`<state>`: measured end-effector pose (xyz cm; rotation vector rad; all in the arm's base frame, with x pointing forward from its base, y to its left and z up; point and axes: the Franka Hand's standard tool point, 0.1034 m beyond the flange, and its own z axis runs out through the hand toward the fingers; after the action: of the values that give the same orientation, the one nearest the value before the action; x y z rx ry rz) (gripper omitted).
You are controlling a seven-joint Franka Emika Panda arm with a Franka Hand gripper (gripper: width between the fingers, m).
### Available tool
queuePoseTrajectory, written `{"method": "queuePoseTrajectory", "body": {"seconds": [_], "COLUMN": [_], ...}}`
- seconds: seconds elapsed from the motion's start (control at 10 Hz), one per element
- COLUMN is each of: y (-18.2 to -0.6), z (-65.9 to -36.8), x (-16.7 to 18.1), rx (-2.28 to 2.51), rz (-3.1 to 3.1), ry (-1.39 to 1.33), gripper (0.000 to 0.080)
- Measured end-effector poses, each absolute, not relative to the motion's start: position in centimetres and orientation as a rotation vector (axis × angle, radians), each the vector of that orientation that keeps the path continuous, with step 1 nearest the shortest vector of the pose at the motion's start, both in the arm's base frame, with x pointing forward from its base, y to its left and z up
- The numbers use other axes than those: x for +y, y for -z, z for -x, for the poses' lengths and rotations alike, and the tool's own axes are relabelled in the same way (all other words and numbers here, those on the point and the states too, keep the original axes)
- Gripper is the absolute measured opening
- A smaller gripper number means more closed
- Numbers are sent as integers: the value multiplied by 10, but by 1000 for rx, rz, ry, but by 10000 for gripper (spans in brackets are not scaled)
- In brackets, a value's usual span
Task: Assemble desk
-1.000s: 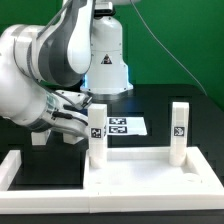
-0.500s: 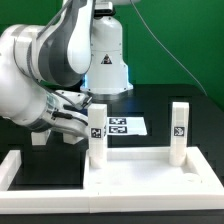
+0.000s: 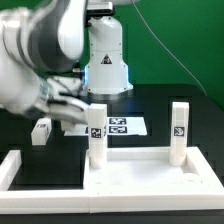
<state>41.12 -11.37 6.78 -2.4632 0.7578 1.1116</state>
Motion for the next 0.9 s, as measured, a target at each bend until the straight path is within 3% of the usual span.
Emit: {"method": "queuePoseTrajectory", "body": {"seconds": [0.2, 0.4, 0.8, 0.9], "y": [-103, -136, -136, -145], "z": [-402, -406, -425, -432], "x": [-97, -51, -37, -25], "rx": [811, 929, 947, 1037], "rz": [2441, 2492, 2653, 2660], "ry": [-1098, -1042, -679, -611], "gripper": [287, 287, 288, 288]}}
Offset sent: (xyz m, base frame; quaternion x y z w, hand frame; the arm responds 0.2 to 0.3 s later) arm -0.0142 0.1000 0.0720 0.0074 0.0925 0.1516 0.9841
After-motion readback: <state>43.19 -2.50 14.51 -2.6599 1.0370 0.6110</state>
